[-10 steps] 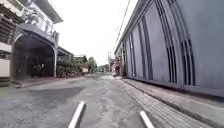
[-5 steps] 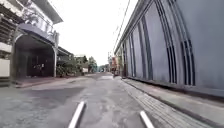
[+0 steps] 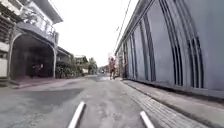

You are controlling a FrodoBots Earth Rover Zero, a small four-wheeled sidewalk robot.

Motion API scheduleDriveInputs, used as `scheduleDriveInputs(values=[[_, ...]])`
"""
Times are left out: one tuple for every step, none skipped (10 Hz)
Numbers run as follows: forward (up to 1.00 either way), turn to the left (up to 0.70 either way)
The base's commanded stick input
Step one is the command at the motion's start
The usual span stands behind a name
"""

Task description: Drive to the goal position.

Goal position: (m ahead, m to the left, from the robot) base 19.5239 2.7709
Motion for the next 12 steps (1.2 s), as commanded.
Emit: scheduleDriveInputs(values=[[0.00, 0.00], [0.00, 0.00], [0.00, 0.00], [0.00, 0.00], [0.00, 0.00], [0.02, 0.00], [0.45, 0.00], [0.85, 0.00], [0.85, 0.00], [0.73, 0.00], [0.23, 0.00], [0.00, 0.00]])
